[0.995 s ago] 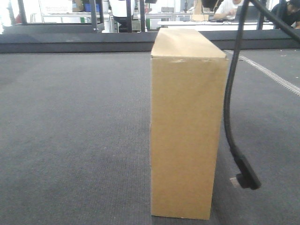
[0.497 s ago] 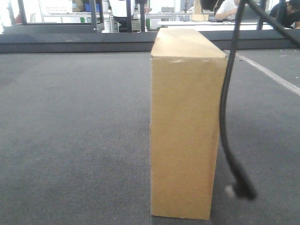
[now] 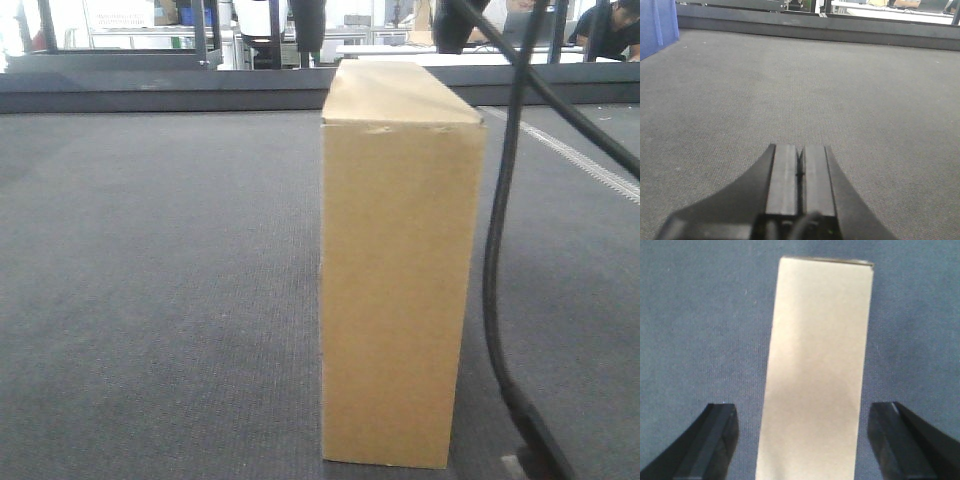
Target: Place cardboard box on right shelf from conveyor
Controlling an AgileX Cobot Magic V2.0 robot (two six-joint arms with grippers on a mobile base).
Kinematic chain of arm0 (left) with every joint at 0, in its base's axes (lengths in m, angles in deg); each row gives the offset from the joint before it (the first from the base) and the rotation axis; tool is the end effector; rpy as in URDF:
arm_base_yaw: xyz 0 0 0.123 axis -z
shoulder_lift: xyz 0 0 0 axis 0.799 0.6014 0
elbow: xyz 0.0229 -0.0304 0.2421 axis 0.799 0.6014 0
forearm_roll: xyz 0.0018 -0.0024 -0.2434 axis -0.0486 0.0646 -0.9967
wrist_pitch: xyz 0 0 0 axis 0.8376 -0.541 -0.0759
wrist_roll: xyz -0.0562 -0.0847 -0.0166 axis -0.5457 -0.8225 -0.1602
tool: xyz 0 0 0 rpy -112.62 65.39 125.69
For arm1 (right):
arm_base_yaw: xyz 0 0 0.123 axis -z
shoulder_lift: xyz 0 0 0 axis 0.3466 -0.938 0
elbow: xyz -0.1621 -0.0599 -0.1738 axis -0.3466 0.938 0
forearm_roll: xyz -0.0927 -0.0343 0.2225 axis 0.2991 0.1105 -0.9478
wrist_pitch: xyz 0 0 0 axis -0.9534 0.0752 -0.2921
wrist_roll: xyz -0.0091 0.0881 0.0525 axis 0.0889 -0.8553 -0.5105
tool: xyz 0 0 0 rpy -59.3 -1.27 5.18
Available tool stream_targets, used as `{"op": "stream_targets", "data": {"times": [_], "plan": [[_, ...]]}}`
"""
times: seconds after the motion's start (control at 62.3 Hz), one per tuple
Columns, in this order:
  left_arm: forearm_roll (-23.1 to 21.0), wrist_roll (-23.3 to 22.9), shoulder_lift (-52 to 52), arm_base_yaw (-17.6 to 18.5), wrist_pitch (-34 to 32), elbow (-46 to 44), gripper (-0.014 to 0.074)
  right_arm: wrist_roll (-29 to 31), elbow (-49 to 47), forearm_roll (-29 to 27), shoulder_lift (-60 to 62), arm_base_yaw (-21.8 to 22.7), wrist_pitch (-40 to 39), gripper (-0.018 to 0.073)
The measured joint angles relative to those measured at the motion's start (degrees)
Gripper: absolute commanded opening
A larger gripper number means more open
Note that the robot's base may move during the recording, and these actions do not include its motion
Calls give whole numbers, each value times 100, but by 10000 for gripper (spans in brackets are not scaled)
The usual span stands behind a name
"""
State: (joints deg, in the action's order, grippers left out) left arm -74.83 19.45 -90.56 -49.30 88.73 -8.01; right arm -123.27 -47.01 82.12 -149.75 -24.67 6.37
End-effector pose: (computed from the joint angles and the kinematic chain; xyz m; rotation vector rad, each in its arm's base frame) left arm 0.1004 -0.0075 0.1935 0.0040 1.6141 -0.1116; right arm 0.2609 0.2228 0.3172 0.1147 2.6505 0.1739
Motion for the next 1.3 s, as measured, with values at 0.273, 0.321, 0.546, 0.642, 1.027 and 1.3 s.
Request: {"op": "stream_targets", "data": {"times": [0.273,0.321,0.546,0.642,1.027,1.3], "plan": [[0,0,0,0,0,0,-119,-324,152,8,0,0,0,624],[0,0,0,0,0,0,-119,-334,204,8,0,0,0,624],[0,0,0,0,0,0,-119,-334,270,8,0,0,0,624],[0,0,0,0,0,0,-119,-334,297,-64,0,0,-11,624],[0,0,0,0,0,0,-119,-97,603,-325,0,0,-50,558],[0,0,0,0,0,0,-119,-97,603,-417,0,0,-64,402]]}}
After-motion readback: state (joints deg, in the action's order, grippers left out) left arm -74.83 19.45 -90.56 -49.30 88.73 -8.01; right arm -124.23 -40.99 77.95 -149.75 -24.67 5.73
